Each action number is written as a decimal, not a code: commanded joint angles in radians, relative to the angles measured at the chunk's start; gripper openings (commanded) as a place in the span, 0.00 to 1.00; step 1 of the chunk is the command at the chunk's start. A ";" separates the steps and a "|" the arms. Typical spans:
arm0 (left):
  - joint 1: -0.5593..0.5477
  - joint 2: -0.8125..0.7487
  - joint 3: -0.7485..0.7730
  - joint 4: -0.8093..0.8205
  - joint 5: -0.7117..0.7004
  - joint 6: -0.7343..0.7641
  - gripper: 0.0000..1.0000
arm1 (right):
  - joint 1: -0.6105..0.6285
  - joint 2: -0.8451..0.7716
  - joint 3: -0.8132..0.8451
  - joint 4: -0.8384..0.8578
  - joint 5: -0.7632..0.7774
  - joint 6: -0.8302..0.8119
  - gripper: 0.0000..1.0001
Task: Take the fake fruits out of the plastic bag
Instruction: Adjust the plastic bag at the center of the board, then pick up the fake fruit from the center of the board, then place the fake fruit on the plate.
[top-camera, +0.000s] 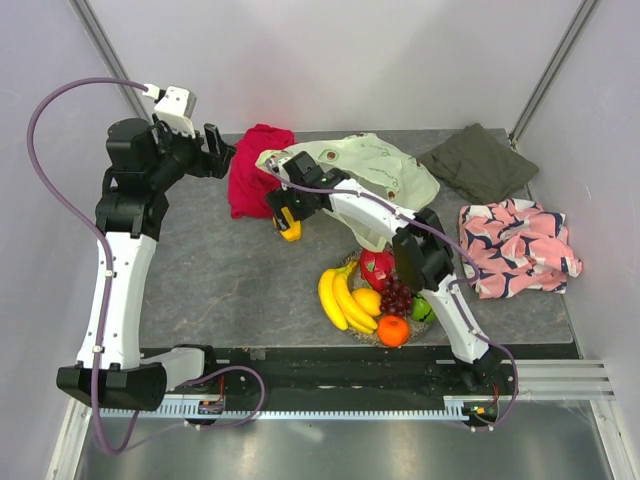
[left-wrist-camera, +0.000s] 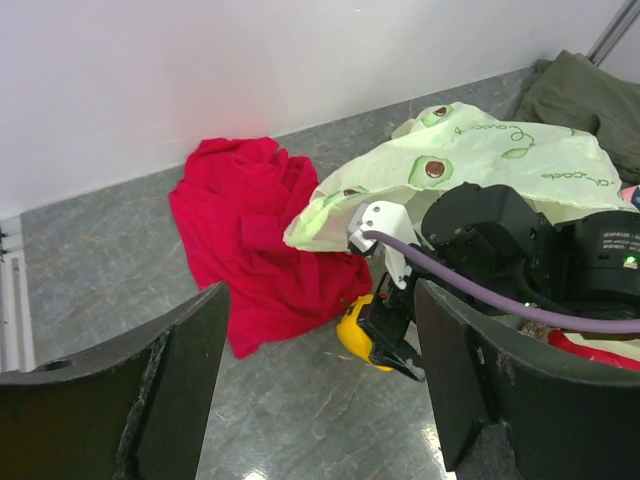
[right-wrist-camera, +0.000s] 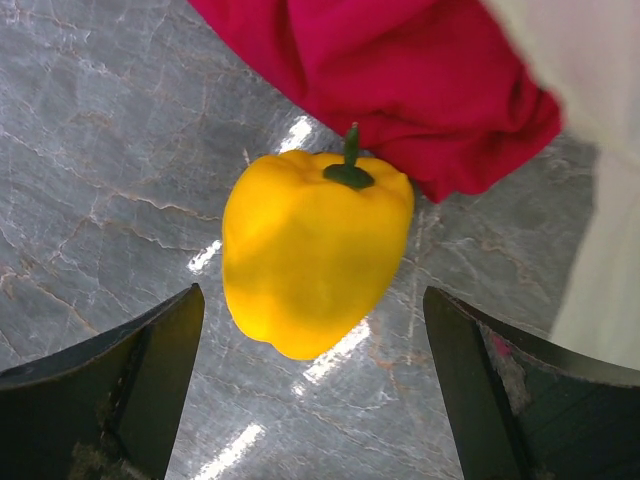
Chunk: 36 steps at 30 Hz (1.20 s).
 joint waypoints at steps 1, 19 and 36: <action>0.013 -0.005 -0.019 0.039 0.054 -0.066 0.80 | 0.027 0.017 0.025 0.010 0.037 0.036 0.98; 0.042 -0.013 -0.029 0.055 0.094 -0.113 0.80 | 0.076 -0.047 0.002 0.026 0.134 -0.069 0.45; 0.044 0.021 0.024 0.098 0.163 -0.151 0.80 | 0.067 -0.789 -0.672 -0.278 0.021 -0.197 0.41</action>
